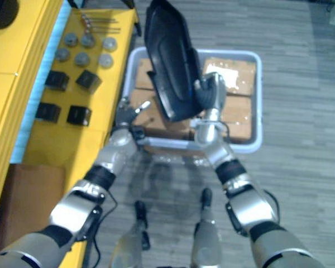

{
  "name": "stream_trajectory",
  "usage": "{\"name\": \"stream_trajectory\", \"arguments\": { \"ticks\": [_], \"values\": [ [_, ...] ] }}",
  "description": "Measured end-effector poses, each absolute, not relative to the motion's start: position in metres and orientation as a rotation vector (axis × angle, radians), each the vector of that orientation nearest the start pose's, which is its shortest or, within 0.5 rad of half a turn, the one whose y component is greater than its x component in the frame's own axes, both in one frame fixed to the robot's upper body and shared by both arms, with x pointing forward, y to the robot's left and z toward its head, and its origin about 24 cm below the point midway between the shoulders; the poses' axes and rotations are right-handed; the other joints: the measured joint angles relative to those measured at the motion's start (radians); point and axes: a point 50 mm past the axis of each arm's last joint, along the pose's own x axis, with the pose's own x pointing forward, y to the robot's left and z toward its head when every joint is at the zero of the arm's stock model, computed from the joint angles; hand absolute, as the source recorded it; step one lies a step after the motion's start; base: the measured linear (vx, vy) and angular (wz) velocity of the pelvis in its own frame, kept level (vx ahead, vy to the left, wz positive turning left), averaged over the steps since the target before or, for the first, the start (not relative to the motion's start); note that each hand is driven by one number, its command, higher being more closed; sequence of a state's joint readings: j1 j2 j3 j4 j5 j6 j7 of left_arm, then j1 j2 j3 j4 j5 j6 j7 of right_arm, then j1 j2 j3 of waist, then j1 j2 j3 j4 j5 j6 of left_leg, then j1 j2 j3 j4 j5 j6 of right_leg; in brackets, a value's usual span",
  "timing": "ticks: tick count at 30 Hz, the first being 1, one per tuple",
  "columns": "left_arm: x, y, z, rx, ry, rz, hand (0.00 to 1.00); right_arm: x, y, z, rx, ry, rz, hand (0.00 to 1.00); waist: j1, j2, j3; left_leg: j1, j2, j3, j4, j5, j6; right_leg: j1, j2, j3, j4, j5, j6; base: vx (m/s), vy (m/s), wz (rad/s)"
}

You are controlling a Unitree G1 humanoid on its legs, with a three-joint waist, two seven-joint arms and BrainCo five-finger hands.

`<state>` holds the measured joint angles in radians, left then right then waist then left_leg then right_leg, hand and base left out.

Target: Walk over and take plastic housings, then place them on the shelf

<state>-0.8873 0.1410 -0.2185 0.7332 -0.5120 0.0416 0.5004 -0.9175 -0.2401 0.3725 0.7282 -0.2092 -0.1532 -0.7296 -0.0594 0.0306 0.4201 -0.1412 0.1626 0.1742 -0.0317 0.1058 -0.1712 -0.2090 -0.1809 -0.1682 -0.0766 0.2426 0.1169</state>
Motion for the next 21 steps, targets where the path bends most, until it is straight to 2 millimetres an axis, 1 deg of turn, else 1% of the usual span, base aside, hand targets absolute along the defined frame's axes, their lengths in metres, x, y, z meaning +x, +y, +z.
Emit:
{"name": "stream_trajectory", "arguments": {
  "ticks": [3,5,9,14,18,21],
  "values": [
    [0.395,0.104,0.152,-0.172,-0.033,0.193,0.0,0.382,-0.102,0.182,-0.532,-0.572,-0.314,1.0,-0.002,-0.001,0.017,-0.001,0.0,0.002,0.009,-0.006,0.0,0.001,0.0,0.004,0.0,0.0,0.0,-0.01,0.001,-0.04],
    [0.396,0.103,0.156,-0.182,-0.061,0.192,0.0,0.381,-0.099,0.181,-0.531,-0.571,-0.305,1.0,-0.008,-0.002,0.02,-0.002,0.0,0.003,0.008,-0.006,0.0,0.0,0.0,0.004,0.0,0.0,0.0,0.0,0.0,0.0],
    [0.395,0.095,0.162,-0.152,-0.091,0.175,0.0,0.381,-0.097,0.18,-0.521,-0.565,-0.295,1.0,-0.007,-0.002,0.02,-0.002,0.0,0.003,0.008,-0.007,0.001,0.0,0.0,0.004,0.0,0.0,0.0,0.0,0.0,0.0],
    [0.394,0.087,0.162,-0.162,-0.089,0.176,0.0,0.379,-0.086,0.178,-0.516,-0.581,-0.248,1.0,-0.007,-0.003,0.02,-0.002,0.0,0.003,0.008,-0.008,0.001,0.0,0.0,0.004,0.0,0.0,0.0,0.0,0.0,0.0],
    [0.393,0.086,0.162,-0.164,-0.088,0.175,0.0,0.375,-0.072,0.176,-0.499,-0.599,-0.191,1.0,-0.008,-0.003,0.02,-0.002,0.0,0.003,0.009,-0.008,0.001,0.0,0.0,0.004,0.0,0.0,0.0,0.0,0.0,0.0],
    [0.393,0.086,0.161,-0.164,-0.087,0.176,0.0,0.374,-0.069,0.176,-0.495,-0.605,-0.181,1.0,-0.007,-0.004,0.021,-0.002,0.0,0.003,0.009,-0.009,0.001,0.0,0.0,0.004,0.0,-0.001,0.0,0.0,0.0,0.0]
  ]
}}
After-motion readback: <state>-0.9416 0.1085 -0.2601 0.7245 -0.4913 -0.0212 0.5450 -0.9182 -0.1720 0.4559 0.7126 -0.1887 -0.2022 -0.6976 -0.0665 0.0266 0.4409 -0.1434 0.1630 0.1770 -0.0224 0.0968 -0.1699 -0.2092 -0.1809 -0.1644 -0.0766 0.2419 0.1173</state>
